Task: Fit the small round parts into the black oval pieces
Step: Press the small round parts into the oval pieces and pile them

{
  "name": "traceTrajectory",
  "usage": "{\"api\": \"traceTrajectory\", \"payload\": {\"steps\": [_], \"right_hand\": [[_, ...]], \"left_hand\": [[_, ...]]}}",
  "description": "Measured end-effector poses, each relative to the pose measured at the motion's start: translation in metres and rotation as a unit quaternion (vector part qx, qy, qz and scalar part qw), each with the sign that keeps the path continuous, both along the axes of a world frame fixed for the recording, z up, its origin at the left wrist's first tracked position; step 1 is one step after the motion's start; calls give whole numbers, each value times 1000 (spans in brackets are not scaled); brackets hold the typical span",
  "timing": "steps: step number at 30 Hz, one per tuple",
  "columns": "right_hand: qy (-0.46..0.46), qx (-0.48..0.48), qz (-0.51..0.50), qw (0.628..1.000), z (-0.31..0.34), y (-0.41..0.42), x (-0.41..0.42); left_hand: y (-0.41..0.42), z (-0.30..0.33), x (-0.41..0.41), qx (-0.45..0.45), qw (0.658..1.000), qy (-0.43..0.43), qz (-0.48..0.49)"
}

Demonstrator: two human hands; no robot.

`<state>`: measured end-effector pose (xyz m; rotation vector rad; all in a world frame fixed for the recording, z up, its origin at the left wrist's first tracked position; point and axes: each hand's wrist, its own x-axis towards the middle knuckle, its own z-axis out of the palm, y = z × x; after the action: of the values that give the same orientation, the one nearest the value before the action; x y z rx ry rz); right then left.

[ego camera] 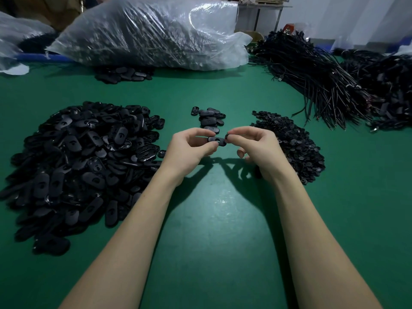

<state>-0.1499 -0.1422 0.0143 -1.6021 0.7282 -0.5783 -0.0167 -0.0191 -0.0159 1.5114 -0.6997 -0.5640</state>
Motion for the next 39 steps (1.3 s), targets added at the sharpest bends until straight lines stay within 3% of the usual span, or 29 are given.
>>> {"api": "traceTrajectory", "payload": {"steps": [23, 28, 34, 39], "right_hand": [[41, -24, -27, 999, -1, 8, 14], [41, -13, -9, 999, -1, 7, 13], [47, 90, 42, 994, -2, 0, 9], [14, 76, 71, 995, -2, -1, 6]], "left_hand": [[1, 0, -1, -21, 999, -24, -8], [3, 3, -3, -23, 1000, 3, -15], [6, 7, -2, -21, 997, 67, -45], [5, 8, -4, -18, 996, 76, -31]]}}
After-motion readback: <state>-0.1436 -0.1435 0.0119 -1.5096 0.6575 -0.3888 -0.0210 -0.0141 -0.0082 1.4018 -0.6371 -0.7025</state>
